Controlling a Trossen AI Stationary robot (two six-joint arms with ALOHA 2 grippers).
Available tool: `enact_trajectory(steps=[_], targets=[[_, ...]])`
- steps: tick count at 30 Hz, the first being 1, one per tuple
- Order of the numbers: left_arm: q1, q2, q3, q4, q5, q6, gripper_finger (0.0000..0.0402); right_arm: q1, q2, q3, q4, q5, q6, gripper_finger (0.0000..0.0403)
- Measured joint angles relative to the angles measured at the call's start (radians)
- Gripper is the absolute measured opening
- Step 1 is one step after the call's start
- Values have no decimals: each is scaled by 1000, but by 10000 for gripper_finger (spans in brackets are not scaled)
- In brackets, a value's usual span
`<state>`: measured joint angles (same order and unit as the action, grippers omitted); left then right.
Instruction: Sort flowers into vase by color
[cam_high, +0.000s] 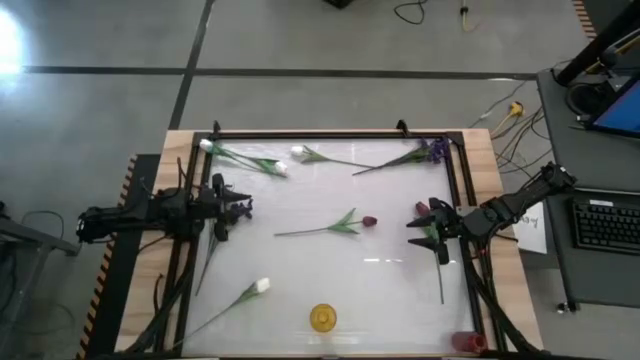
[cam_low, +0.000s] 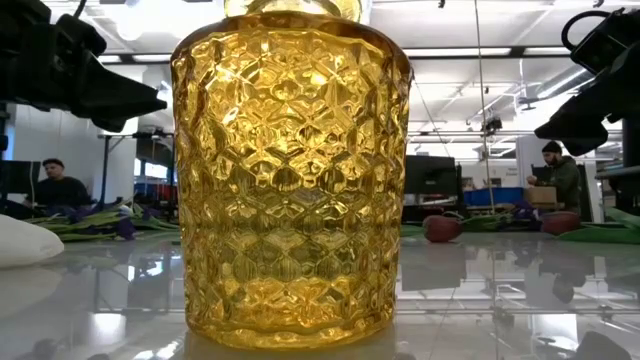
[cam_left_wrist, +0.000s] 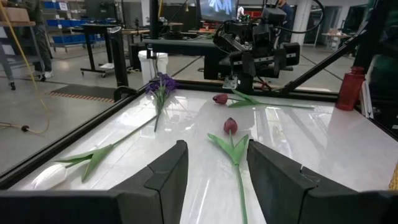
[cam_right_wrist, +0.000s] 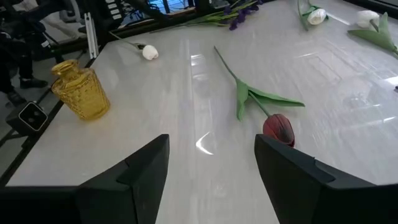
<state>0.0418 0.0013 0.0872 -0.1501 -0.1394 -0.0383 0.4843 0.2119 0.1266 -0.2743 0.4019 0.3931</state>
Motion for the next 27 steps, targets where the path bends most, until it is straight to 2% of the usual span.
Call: enact_trajectory(steps=[18, 21, 23, 25, 27], targets=[[0, 0, 0, 0, 0, 0, 152, 0, 0, 0, 10, 0, 4, 228], [0, 0, 0, 0, 0, 0, 152, 0, 0, 0, 82, 5, 4, 228], [0, 0, 0, 0, 0, 0, 152, 0, 3, 0, 189, 14, 11, 228], [0, 0, 0, 0, 0, 0, 152, 0, 6, 0, 314, -19, 8, 228], [0, 0, 0, 0, 0, 0, 152, 0, 20, 0, 437, -62, -73, 228]])
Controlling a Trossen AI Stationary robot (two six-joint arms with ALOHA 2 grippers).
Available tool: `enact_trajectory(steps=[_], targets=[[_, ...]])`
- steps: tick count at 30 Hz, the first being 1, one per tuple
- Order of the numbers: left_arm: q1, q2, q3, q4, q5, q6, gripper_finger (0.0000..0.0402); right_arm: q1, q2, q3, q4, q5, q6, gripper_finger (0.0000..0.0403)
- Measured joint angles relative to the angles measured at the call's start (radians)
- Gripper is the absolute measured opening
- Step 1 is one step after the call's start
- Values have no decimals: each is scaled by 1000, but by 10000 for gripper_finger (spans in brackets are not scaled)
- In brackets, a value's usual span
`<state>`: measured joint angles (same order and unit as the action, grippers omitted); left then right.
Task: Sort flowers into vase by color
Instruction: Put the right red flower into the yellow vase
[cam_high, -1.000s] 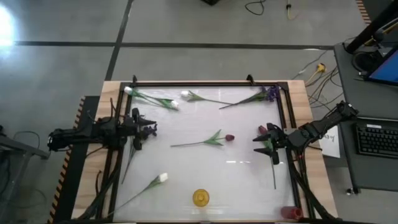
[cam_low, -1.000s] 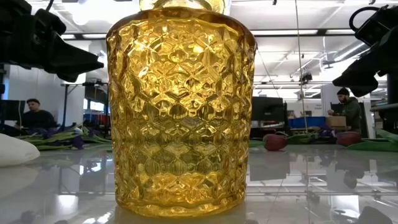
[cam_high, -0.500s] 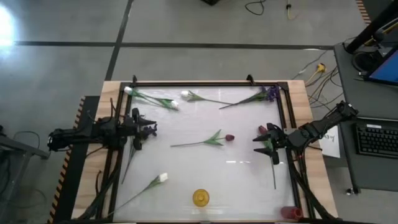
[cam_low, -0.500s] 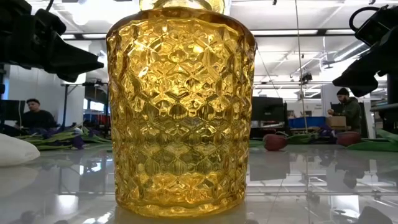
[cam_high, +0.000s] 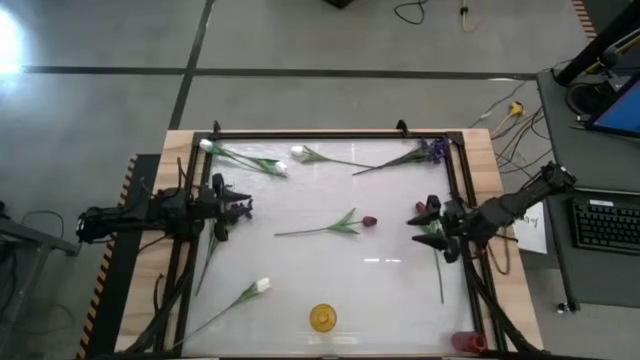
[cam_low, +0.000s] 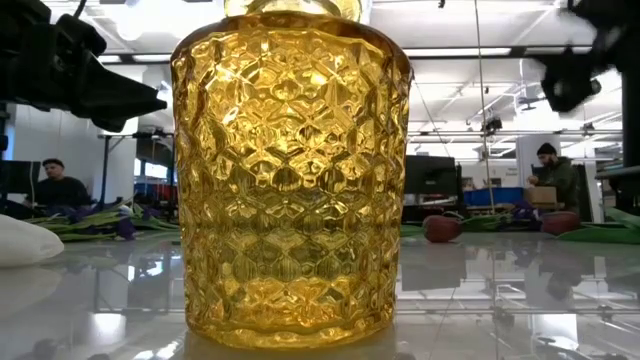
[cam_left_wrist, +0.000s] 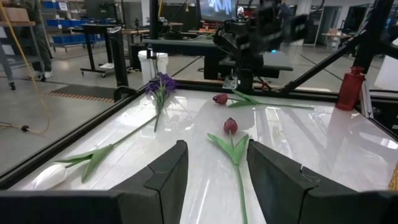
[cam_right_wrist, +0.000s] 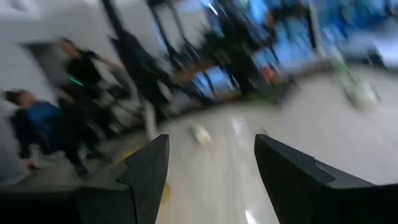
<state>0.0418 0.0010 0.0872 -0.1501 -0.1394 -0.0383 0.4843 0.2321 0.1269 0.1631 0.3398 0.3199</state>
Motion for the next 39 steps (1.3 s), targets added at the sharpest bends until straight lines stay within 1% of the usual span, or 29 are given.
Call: enact_trajectory(steps=[2, 5, 9, 11, 16, 19, 21, 22, 24, 27, 28, 29, 31, 33, 37, 39], targets=[[0, 0, 0, 0, 0, 0, 152, 0, 33, 5, 71, -33, -36, 228], [0, 0, 0, 0, 0, 0, 152, 0, 108, 65, -38, -24, 65, 228], [0, 0, 0, 0, 0, 0, 152, 0, 282, 171, -241, -9, 139, 228], [0, 0, 0, 0, 0, 0, 152, 0, 374, 226, -279, 22, 195, 228], [0, 0, 0, 0, 0, 0, 152, 0, 589, 354, -291, 27, 316, 228], [0, 0, 0, 0, 0, 0, 152, -3, 695, 437, -285, 34, 485, 228], [0, 0, 0, 0, 0, 0, 152, -21, 762, 496, -341, 51, 619, 228], [0, 0, 0, 0, 0, 0, 152, -35, 789, 531, -392, 50, 677, 228], [0, 0, 0, 0, 0, 0, 152, -70, 845, 610, -586, 53, 834, 228], [0, 0, 0, 0, 0, 0, 152, -118, 933, 738, -1019, 34, 1124, 228], [0, 0, 0, 0, 0, 0, 152, -126, 959, 775, -1155, 27, 1193, 228], [0, 0, 0, 0, 0, 0, 152, -130, 978, 810, -1261, 27, 1246, 228], [0, 0, 0, 0, 0, 0, 152, -142, 1000, 855, -1408, 4, 1320, 228], [0, 0, 0, 0, 0, 0, 152, -172, 1003, 860, -1475, -54, 1349, 228], [0, 0, 0, 0, 0, 0, 152, -234, 950, 778, -1415, -196, 1340, 228], [0, 0, 0, 0, 0, 0, 152, -252, 915, 721, -1360, -232, 1342, 228]])
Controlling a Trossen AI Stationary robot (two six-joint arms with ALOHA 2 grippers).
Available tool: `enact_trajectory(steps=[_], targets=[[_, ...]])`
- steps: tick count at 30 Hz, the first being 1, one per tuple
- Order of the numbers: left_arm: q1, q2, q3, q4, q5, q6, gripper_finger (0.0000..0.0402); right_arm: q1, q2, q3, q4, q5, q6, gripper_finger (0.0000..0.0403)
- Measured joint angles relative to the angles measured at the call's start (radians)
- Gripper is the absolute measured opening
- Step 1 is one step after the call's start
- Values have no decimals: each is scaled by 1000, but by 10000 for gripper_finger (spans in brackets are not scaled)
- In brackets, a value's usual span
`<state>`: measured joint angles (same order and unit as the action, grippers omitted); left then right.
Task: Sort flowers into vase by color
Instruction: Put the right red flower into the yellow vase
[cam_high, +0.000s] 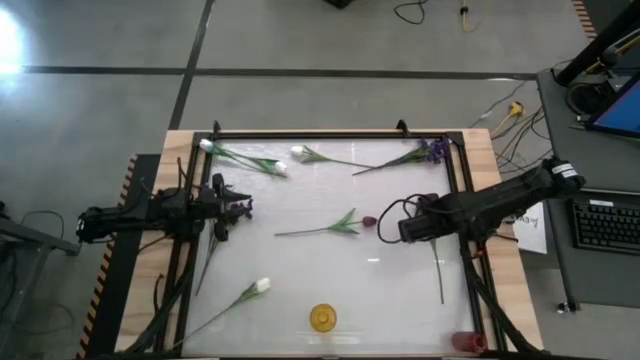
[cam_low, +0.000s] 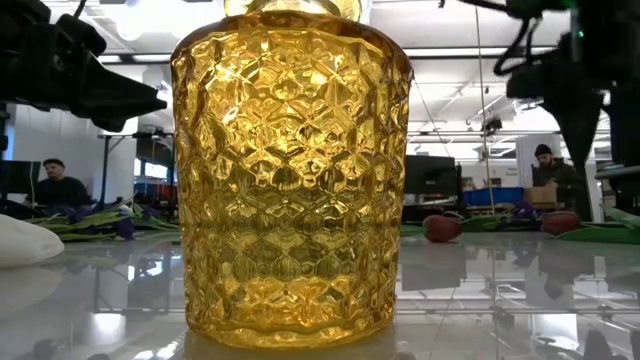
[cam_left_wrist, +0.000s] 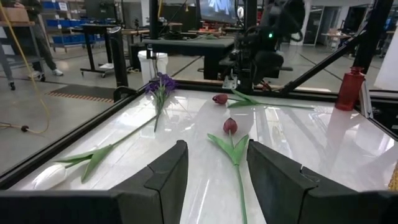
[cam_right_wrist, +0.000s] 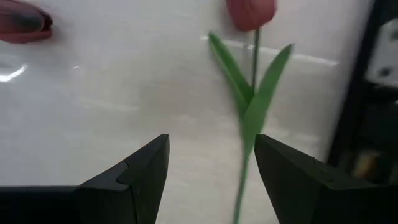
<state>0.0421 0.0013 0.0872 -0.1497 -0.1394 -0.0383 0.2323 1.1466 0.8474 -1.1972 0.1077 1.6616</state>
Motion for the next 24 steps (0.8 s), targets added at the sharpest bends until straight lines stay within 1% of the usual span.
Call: enact_trajectory(steps=[5, 7, 11, 16, 20, 24], targets=[[0, 0, 0, 0, 0, 0, 152, -39, -60, -161, 143, -27, 29, 228], [0, 0, 0, 0, 0, 0, 152, -56, -68, -205, 172, -31, 18, 228], [0, 0, 0, 0, 0, 0, 152, -95, -73, -258, 162, -30, -25, 228], [0, 0, 0, 0, 0, 0, 152, -166, -68, -278, 186, -19, -102, 224], [0, 0, 0, 0, 0, 0, 152, -222, -50, -299, 219, -18, -117, 201], [0, 0, 0, 0, 0, 0, 152, -257, -19, -335, 313, -22, -152, 163]])
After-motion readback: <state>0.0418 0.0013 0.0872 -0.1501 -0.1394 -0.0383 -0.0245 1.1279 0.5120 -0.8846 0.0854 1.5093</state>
